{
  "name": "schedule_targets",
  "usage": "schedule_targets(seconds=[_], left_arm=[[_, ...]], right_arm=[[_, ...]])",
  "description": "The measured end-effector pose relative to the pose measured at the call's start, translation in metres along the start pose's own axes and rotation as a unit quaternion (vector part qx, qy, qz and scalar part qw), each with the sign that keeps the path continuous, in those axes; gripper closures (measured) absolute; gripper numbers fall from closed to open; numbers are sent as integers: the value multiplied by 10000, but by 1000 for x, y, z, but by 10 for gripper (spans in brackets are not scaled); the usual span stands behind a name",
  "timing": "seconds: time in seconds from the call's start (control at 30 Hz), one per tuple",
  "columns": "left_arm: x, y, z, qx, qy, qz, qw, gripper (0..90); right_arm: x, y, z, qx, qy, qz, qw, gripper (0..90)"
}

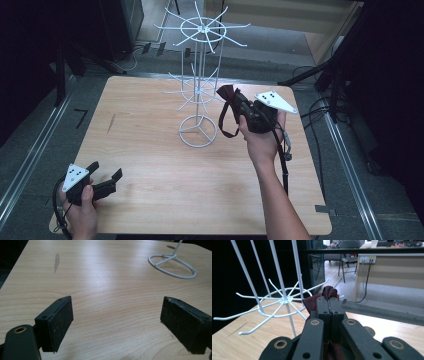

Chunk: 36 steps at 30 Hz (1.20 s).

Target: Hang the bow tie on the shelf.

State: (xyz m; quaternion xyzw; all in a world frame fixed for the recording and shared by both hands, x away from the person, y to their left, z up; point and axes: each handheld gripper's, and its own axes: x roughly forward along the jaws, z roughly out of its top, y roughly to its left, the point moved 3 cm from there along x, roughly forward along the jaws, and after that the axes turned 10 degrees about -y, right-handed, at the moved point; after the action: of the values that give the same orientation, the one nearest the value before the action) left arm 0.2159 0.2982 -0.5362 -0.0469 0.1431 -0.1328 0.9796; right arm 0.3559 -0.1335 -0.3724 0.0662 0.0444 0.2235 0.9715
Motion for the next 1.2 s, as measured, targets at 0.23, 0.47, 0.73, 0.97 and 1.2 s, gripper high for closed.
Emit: schedule_targets(seconds=[0.23, 0.47, 0.73, 0.97, 1.2], left_arm=[[0, 0, 0, 2, 0, -1, 10000, 118], [0, 0, 0, -2, -3, 15, 10000, 118], [0, 0, 0, -8, -4, 15, 10000, 118], [0, 0, 0, -9, -2, 16, 10000, 118], [0, 1, 0, -12, -17, 16, 10000, 119]], right_arm=[[9, -5, -7, 197, 183, 64, 9996, 900], [16, -8, -19, 355, 358, 119, 9987, 900], [23, -16, -42, 730, 621, 134, 9953, 900], [33, -17, -67, 865, 914, 98, 9920, 900], [45, -10, -100, 655, 1278, 39, 9896, 900]])
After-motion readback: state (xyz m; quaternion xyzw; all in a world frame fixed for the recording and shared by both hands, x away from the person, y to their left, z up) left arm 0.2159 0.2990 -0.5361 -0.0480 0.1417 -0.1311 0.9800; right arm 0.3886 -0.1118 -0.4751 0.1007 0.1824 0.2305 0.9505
